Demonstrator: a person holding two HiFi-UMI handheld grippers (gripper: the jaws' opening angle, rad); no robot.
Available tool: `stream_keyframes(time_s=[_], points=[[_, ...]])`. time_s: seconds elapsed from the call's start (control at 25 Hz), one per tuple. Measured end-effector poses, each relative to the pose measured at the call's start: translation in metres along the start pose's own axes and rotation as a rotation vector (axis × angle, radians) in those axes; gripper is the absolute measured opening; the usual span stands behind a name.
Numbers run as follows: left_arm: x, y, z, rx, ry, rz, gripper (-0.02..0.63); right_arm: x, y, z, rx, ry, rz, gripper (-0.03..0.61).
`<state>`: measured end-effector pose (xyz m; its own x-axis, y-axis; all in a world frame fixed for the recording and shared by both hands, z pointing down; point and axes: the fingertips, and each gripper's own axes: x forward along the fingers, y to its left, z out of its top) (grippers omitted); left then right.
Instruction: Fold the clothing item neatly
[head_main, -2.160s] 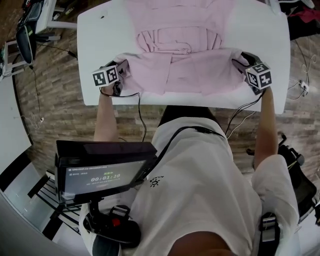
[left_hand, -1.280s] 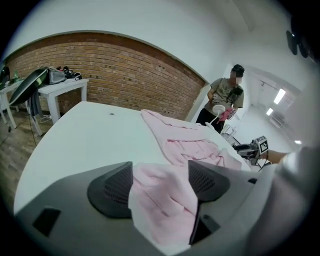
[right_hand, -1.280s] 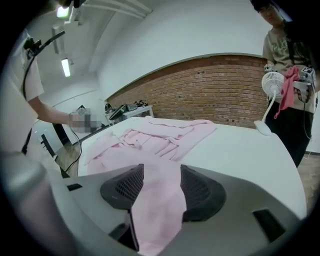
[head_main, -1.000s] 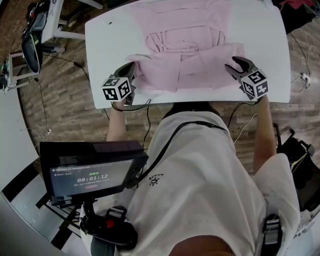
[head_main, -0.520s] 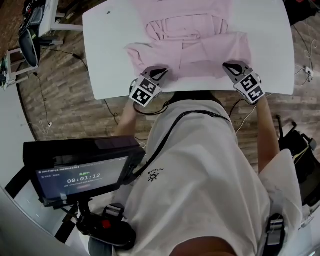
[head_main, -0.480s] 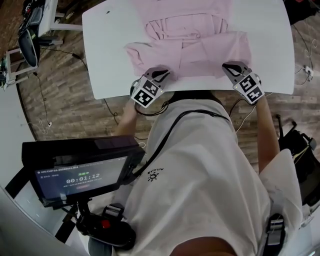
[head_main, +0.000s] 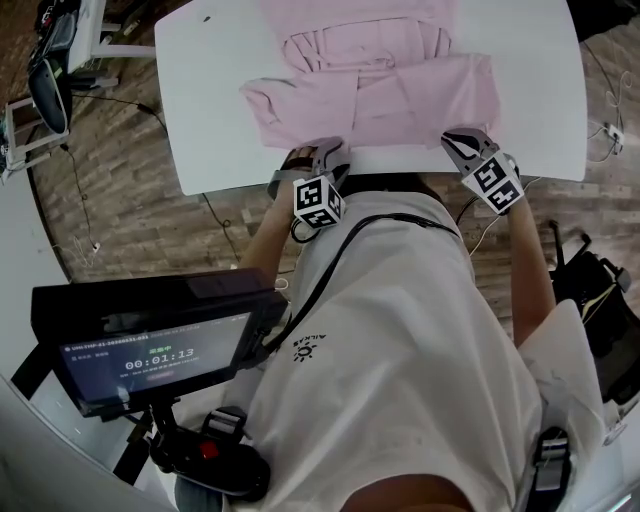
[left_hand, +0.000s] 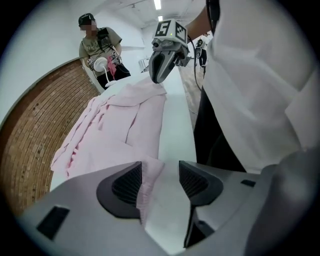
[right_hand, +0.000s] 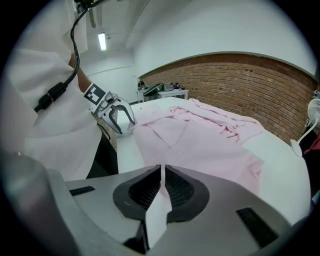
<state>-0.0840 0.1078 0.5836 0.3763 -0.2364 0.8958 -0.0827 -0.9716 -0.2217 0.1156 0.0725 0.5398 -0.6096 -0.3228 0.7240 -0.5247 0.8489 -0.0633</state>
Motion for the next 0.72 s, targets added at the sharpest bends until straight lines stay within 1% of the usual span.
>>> stream_keyframes(time_s=[0.08, 0.12, 0.16, 0.24, 0.32, 0.36, 0.4, 0.44, 0.52, 0.56, 0.72], points=[[0.002, 0.001, -0.003, -0.007, 0.003, 0.017, 0.229, 0.000, 0.003, -0.003, -0.040, 0.016, -0.018, 0.011], [0.002, 0.002, -0.003, -0.012, 0.003, 0.025, 0.229, -0.001, 0.005, -0.003, -0.075, 0.023, -0.034, 0.042], [0.002, 0.003, -0.004, -0.016, 0.004, 0.031, 0.229, -0.001, 0.007, -0.003, -0.111, 0.034, -0.048, 0.057], [0.003, 0.005, -0.005, -0.021, 0.008, 0.037, 0.227, 0.001, 0.014, -0.007, -0.154, 0.057, -0.058, 0.065], [0.004, 0.008, -0.006, -0.019, 0.015, 0.051, 0.211, 0.001, 0.018, -0.011, -0.149, 0.063, -0.059, 0.066], [0.005, 0.011, -0.007, -0.022, 0.018, 0.063, 0.184, 0.001, 0.019, -0.012, -0.137, 0.060, -0.062, 0.066], [0.005, 0.014, -0.009, -0.025, 0.022, 0.073, 0.143, -0.001, 0.019, -0.013, -0.123, 0.056, -0.068, 0.066], [0.006, 0.016, -0.010, -0.025, 0.027, 0.081, 0.126, -0.003, 0.018, -0.013, -0.112, 0.052, -0.074, 0.066], [0.007, 0.019, -0.012, -0.012, 0.035, 0.087, 0.124, -0.006, 0.017, -0.014, -0.095, 0.048, -0.084, 0.066], [0.006, 0.020, -0.012, -0.008, 0.035, 0.090, 0.108, -0.007, 0.017, -0.014, -0.090, 0.047, -0.088, 0.066], [-0.001, 0.024, -0.010, -0.046, 0.005, 0.093, 0.060, -0.009, 0.018, -0.014, -0.079, 0.042, -0.095, 0.066]])
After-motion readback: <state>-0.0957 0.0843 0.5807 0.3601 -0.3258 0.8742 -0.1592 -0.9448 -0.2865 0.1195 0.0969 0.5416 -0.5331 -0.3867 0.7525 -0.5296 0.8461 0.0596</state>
